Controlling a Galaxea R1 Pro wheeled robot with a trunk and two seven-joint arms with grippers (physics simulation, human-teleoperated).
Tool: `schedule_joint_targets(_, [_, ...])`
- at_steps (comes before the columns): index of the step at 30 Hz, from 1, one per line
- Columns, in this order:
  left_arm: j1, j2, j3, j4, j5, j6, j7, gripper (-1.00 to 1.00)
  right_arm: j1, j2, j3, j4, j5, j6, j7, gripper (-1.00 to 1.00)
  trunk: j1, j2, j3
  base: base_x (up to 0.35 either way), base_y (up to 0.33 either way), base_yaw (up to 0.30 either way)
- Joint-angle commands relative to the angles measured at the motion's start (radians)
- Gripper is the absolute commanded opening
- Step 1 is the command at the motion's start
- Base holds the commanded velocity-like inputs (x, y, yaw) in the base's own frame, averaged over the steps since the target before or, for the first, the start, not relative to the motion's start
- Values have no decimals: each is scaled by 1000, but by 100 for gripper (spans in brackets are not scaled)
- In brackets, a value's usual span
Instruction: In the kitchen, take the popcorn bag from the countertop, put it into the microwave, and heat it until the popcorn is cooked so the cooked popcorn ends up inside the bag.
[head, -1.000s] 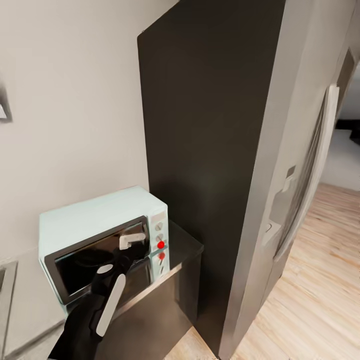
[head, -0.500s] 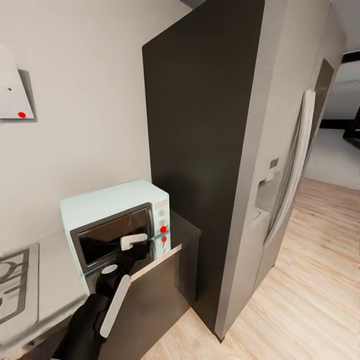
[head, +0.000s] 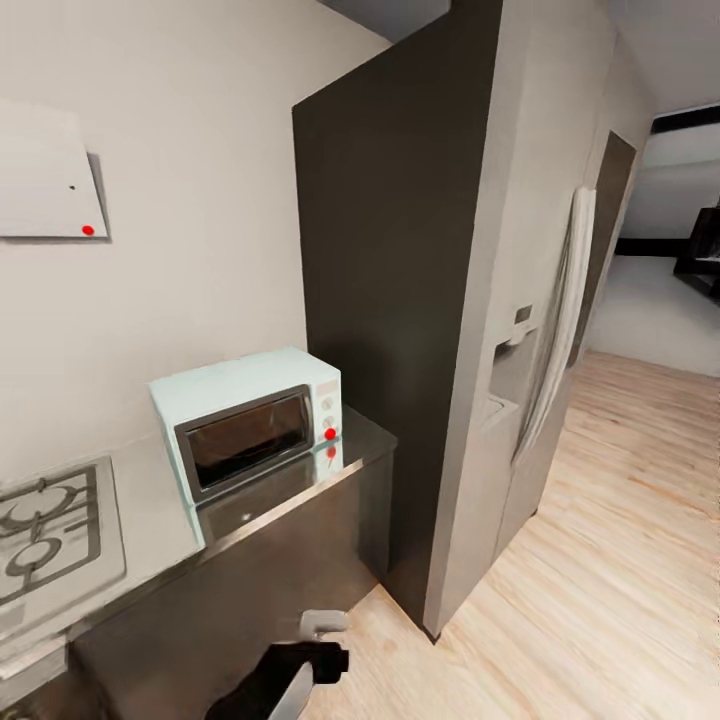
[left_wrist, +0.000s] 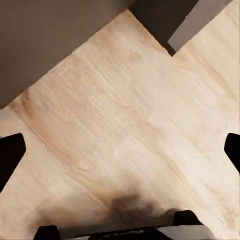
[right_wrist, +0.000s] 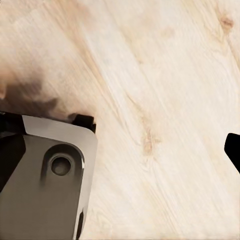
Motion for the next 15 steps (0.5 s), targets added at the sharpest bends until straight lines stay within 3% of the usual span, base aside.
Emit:
schedule_joint_targets(1, [-2,-1,-5,101,54,-45,10,100,-1,-1,-8,1,7,2,2,100,0,-2,-2,-346,0,0])
schedule_joint_targets(3, [-2,0,-3,297,115,-149,9,100,-1,0,-7,1,7,2,3,100,0,-2,-2,-346,0,0])
schedule_joint_targets(7, [0,-2,0,616,200,-277,-31,100,-1,2,-6,1,8,2,3,100,0,-2,-2,-332,0,0])
schedule_joint_targets(10, [11,7,3,659,215,-296,-101,100,-1,2,-6,1,7,2,2,100,0,-2,-2,-66,0,0])
schedule_joint_targets(13, [87,34,2,661,214,-304,-108,100,-1,2,-7,1,8,2,2,100,0,-2,-2,-6,0,0])
schedule_joint_targets(15, [145,41,2,662,212,-382,-109,100,-1,2,-7,1,8,3,2,100,0,-2,-2,-1,0,0])
